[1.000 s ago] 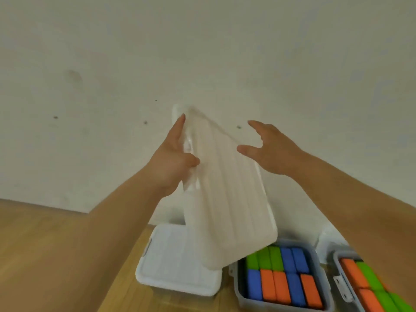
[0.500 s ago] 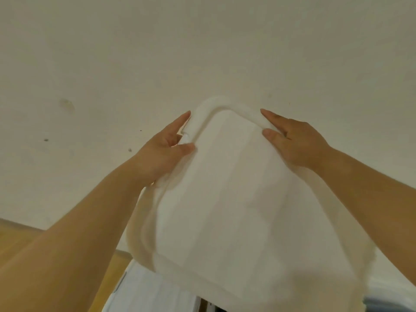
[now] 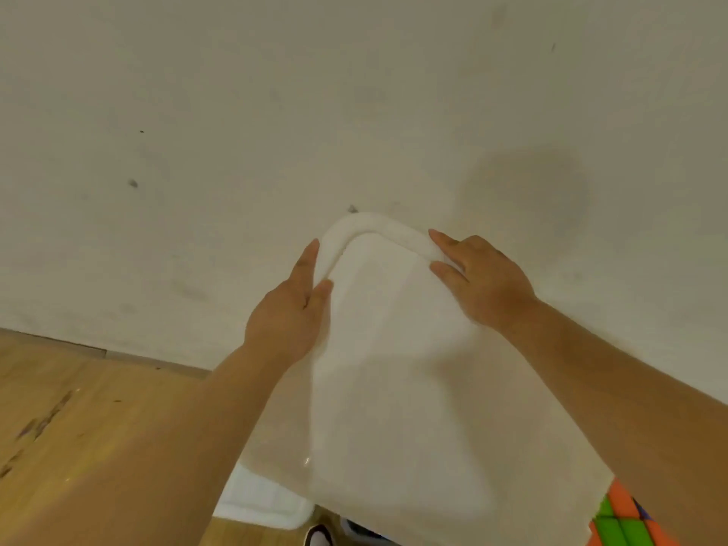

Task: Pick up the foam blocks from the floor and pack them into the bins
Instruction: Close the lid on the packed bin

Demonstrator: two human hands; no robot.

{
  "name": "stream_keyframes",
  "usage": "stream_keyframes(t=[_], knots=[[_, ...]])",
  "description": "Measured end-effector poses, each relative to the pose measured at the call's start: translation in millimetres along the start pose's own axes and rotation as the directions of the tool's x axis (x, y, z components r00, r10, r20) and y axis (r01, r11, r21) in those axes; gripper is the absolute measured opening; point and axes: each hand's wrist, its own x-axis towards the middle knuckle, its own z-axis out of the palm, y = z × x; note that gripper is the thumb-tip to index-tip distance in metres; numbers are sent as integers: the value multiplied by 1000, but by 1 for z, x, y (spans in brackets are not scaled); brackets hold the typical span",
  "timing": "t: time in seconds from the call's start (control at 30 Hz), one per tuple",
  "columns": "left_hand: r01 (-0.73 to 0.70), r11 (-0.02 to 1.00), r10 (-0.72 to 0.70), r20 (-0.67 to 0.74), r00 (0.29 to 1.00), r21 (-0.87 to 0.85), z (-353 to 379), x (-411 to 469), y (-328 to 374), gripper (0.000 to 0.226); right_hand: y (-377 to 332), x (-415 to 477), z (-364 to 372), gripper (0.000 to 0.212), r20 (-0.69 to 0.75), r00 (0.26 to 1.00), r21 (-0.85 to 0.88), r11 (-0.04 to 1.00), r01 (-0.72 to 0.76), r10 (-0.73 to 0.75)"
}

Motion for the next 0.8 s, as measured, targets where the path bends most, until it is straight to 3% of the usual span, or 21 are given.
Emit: stream_keyframes(t=[0.13, 0.33, 0.57, 0.73, 0.8], knots=[[98, 995, -103, 235, 966, 32, 88, 28, -69, 60, 46, -4, 103, 53, 187, 973, -38, 991, -131, 136], [265, 960, -272, 501, 821, 88, 221, 19, -176, 59, 109, -30, 264, 54, 468, 838, -120, 959, -255, 281], [477, 863, -470, 607, 641, 165, 377, -28, -294, 60, 185, -64, 448, 55, 663, 703, -145, 966, -216, 257], [670, 739, -534, 664, 523, 66, 481, -55, -350, 64, 242, -66, 547, 56, 766, 612, -156, 980, -123, 198], [712, 700, -565, 650, 508, 51, 515, -60, -365, 66, 259, -59, 578, 56, 779, 601, -166, 983, -81, 181]])
